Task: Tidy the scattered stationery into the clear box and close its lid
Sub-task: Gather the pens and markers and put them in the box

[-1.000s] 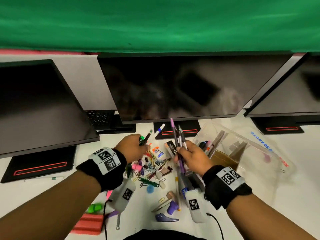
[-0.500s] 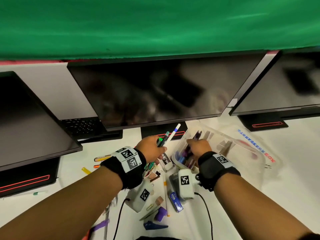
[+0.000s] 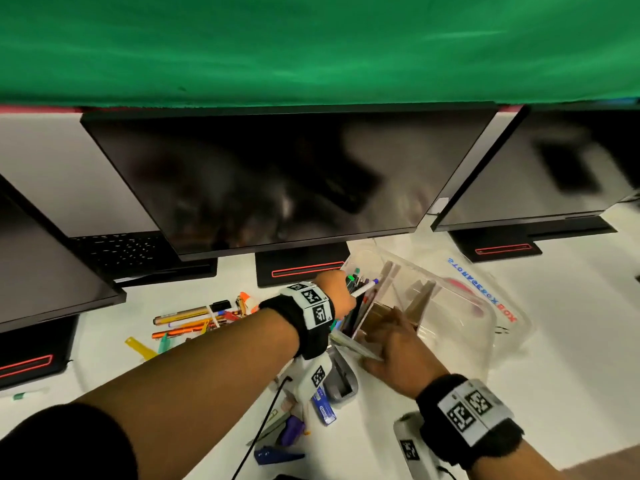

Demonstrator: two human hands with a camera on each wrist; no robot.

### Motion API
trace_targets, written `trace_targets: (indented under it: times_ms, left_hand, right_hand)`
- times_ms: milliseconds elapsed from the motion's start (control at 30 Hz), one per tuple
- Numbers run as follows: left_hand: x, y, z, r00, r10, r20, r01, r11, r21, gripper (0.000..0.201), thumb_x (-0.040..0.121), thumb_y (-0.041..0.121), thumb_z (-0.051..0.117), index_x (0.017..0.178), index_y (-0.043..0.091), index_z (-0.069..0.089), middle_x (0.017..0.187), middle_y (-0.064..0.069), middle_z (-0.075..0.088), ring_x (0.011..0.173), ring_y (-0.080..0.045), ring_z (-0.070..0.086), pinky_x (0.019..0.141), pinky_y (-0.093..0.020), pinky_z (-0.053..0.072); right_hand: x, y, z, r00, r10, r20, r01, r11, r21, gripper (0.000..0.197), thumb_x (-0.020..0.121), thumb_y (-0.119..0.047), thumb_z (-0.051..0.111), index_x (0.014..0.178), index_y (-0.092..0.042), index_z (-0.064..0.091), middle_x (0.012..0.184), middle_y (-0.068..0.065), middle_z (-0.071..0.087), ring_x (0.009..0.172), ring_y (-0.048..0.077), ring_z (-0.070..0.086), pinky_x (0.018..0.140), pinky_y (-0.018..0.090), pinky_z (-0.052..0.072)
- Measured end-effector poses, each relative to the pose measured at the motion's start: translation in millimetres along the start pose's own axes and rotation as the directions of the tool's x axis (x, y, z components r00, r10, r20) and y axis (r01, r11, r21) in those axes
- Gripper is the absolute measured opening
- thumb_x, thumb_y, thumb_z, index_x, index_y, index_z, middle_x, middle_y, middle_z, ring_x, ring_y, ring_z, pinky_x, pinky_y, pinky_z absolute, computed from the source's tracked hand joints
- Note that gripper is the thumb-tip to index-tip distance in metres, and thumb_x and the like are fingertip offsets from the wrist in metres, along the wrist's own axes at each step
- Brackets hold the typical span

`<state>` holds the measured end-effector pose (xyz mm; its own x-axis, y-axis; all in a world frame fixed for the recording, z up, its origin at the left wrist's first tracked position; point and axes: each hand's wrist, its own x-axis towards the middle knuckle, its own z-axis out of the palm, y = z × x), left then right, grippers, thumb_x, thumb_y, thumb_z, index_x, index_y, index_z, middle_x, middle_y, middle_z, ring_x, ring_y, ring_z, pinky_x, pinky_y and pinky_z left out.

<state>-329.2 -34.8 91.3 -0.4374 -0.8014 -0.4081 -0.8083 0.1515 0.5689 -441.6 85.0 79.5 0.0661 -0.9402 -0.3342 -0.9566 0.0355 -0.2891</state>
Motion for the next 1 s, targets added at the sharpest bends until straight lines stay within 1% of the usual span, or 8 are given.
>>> trace_targets:
  times_ms: [67,167,333,500,633,733,833,1000]
  left_hand:
    - [9,7,5,0.999,0.004,-0.035,-0.001,0.996,0.089,0.031,0.087,0.016,0.057,0.116,0.006,0.056,0.112,-0.015,0.065,0.100,-0.032,0.065,0.083,-0.034,0.054]
    - [21,11,14,0.998,0.026,-0.054,-0.021,0.994,0.108,0.045,0.089,0.030,0.059,0.125,0.008,0.047,0.124,-0.015,0.057,0.113,-0.033,0.057,0.091,-0.037,0.047]
    - [22,4,24,0.996,0.092,0.023,-0.094,0.990,0.109,0.047,0.089,0.031,0.054,0.132,0.015,0.042,0.133,-0.014,0.052,0.117,-0.034,0.055,0.096,-0.036,0.047]
    - [0,-20,9,0.976,0.219,0.013,-0.219,0.974,0.051,0.045,0.091,0.017,0.051,0.135,0.021,0.043,0.132,-0.008,0.056,0.118,-0.027,0.056,0.099,-0.029,0.045]
    - [-27,-52,-17,0.963,0.266,-0.045,-0.269,0.957,-0.106,0.033,0.090,0.008,0.047,0.119,0.014,0.061,0.114,-0.007,0.066,0.105,-0.021,0.062,0.091,-0.025,0.047]
    - [-43,-103,-34,0.979,0.163,-0.121,-0.171,0.983,-0.063,0.028,0.090,0.011,0.048,0.111,0.017,0.065,0.109,-0.005,0.068,0.101,-0.019,0.063,0.084,-0.020,0.045]
    - [-61,-165,-45,0.999,0.014,-0.046,-0.011,0.997,0.076,0.026,0.091,0.012,0.050,0.114,0.012,0.062,0.116,-0.006,0.065,0.109,-0.023,0.060,0.082,-0.017,0.041]
    - [-101,-256,-61,0.982,-0.185,-0.041,0.189,0.951,0.245,0.031,0.091,0.014,0.048,0.120,0.013,0.059,0.122,-0.006,0.063,0.114,-0.024,0.057,0.091,-0.024,0.041]
  right_hand:
    - [-3,2,14,1.000,0.015,0.017,-0.014,0.996,-0.087,0.066,0.070,-0.058,0.032,0.117,-0.024,0.063,0.119,-0.003,0.064,0.130,0.020,0.041,0.120,0.040,-0.003]
    - [-6,-1,23,0.998,0.059,0.002,-0.058,0.991,-0.122,0.051,0.085,-0.042,0.044,0.132,-0.023,0.050,0.140,0.001,0.051,0.145,0.028,0.018,0.119,0.046,0.007]
    - [-7,-3,25,0.996,0.075,-0.048,-0.080,0.991,-0.112,0.043,0.094,-0.016,0.040,0.136,-0.024,0.044,0.147,0.001,0.043,0.147,0.024,0.012,0.119,0.042,0.004]
    - [-2,-4,26,0.995,0.038,-0.088,-0.048,0.992,-0.119,0.041,0.094,-0.018,0.040,0.133,-0.027,0.047,0.142,-0.001,0.049,0.143,0.021,0.025,0.118,0.040,0.010]
    - [2,-8,24,0.992,0.010,-0.123,-0.021,0.996,-0.089,0.034,0.087,-0.024,0.052,0.120,-0.026,0.059,0.124,0.000,0.062,0.122,0.023,0.051,0.108,0.036,0.032]
    - [9,-28,20,0.954,0.046,-0.297,-0.012,0.993,0.116,0.025,0.080,-0.017,0.064,0.104,-0.013,0.068,0.105,0.009,0.070,0.099,0.029,0.063,0.090,0.035,0.049]
    - [19,-60,14,0.883,0.071,-0.464,0.000,0.989,0.151,0.016,0.077,-0.012,0.067,0.092,-0.007,0.070,0.093,0.014,0.069,0.089,0.032,0.063,0.083,0.035,0.051]
    - [47,-127,28,0.987,-0.018,-0.161,0.007,0.998,-0.069,0.027,0.085,-0.033,0.055,0.109,-0.024,0.063,0.117,0.000,0.063,0.115,0.022,0.052,0.105,0.040,0.033]
